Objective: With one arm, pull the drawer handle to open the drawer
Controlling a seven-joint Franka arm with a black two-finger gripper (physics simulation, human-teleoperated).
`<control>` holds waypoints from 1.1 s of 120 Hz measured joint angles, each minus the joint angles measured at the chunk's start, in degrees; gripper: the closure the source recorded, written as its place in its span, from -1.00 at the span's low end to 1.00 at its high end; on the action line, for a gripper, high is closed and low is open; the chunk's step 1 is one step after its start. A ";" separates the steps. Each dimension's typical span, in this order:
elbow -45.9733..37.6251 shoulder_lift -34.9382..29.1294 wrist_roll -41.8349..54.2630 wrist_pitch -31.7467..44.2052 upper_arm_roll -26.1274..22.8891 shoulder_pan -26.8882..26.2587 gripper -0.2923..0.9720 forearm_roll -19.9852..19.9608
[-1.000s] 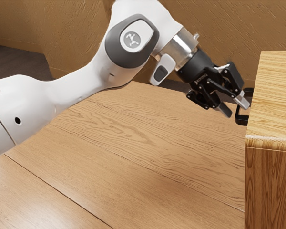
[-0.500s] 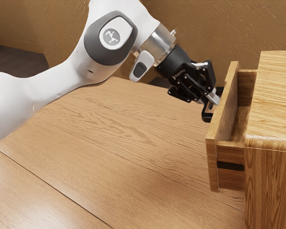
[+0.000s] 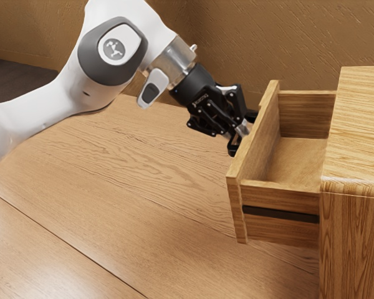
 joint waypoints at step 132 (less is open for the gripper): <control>-3.90 -3.08 0.00 -7.90 -21.30 31.67 0.52 0.12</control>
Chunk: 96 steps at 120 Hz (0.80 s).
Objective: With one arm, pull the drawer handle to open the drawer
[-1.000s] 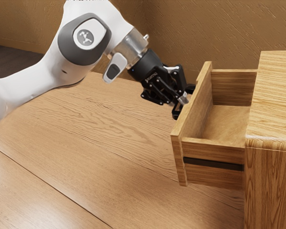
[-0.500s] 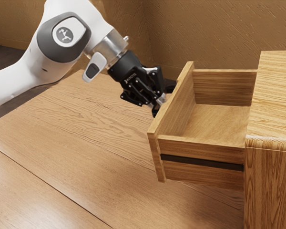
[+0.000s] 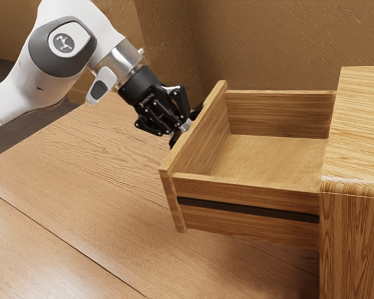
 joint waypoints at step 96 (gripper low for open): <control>5.72 -1.55 0.00 -5.58 -4.46 7.96 0.29 1.09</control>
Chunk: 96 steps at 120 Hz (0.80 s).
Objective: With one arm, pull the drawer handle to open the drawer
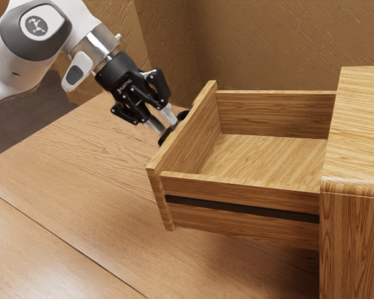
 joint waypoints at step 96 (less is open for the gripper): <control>9.01 -2.99 -52.66 -7.39 49.10 -52.71 -0.49 28.74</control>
